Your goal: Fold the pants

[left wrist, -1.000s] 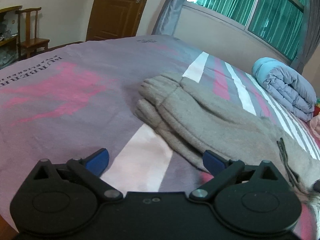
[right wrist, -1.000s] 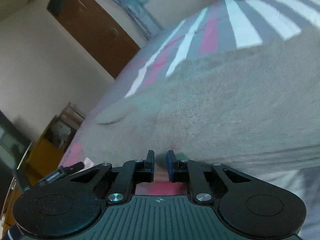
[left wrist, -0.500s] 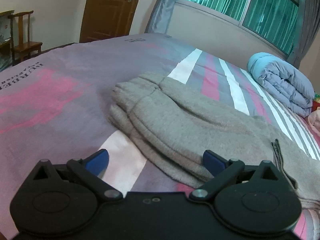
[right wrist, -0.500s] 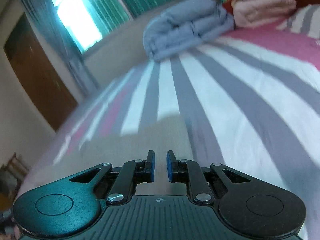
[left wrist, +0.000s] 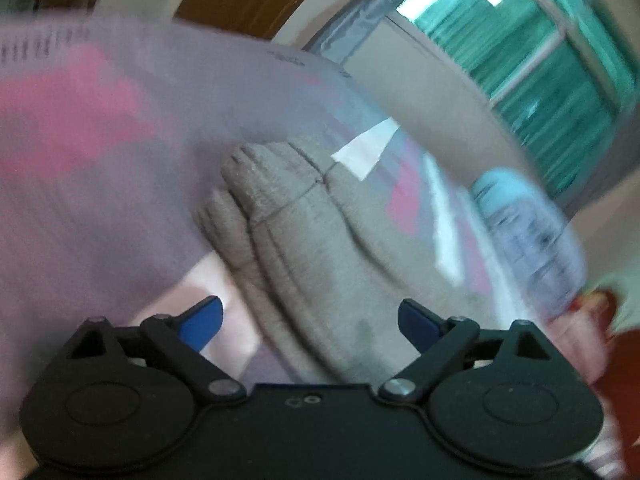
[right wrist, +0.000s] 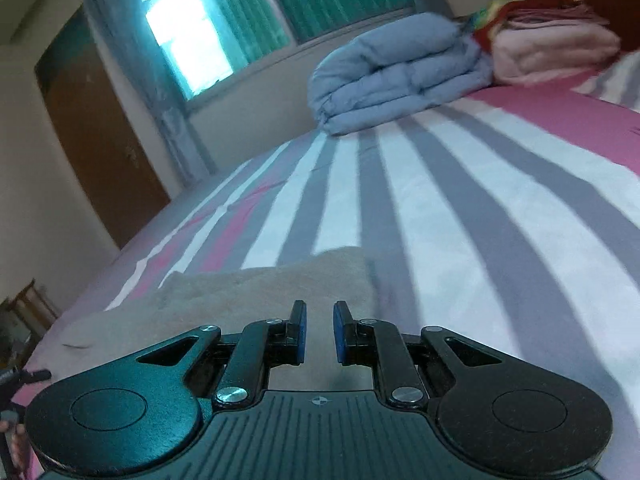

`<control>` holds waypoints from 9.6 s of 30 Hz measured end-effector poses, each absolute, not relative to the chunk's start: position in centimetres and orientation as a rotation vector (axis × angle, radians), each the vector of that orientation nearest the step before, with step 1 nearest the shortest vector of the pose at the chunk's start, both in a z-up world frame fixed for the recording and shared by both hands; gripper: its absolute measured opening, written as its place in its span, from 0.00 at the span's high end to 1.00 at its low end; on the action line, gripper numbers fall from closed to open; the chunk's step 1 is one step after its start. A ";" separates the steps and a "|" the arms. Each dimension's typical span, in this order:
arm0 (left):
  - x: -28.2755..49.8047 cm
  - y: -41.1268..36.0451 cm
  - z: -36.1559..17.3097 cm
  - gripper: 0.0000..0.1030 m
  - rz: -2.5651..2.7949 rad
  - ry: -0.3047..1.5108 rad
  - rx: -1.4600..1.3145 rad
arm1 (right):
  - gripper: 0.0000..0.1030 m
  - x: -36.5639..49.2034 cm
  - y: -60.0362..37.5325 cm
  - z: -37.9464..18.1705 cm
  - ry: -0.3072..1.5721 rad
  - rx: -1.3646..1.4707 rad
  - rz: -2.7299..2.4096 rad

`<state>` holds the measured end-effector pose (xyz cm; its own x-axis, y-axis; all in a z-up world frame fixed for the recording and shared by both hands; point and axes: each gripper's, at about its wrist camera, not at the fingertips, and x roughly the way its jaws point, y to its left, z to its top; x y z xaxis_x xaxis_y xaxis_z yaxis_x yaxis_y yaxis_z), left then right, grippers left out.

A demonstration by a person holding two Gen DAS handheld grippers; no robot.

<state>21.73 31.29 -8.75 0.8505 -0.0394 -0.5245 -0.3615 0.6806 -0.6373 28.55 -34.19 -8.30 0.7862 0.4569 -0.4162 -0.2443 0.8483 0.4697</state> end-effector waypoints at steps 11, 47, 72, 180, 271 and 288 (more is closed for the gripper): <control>24.0 36.6 -13.0 0.36 0.063 0.405 -1.115 | 0.86 25.5 -39.7 -7.2 0.547 0.636 0.220; 29.7 4.0 2.0 0.77 -0.173 0.294 -0.152 | 0.86 21.3 -46.8 -8.4 0.529 0.905 0.092; 24.1 6.2 -3.2 0.07 -0.057 0.317 -0.169 | 0.21 20.7 -45.2 -6.8 0.467 0.915 0.326; 24.2 11.2 -6.4 0.17 -0.104 0.550 -0.328 | 0.31 25.3 -41.0 -8.8 0.619 0.850 0.404; 25.8 9.8 -6.8 0.12 -0.131 0.738 -0.195 | 0.15 25.4 -31.9 -5.6 0.729 0.232 0.443; 22.0 9.9 -4.9 0.16 -0.087 0.701 -0.222 | 0.15 22.5 -39.0 -6.6 0.650 0.685 0.469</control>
<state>21.96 9.93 -4.86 0.7615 -0.1540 -0.6296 0.0051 0.9728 -0.2316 22.54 -39.02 -6.63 0.7071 0.5898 -0.3900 -0.1845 0.6863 0.7036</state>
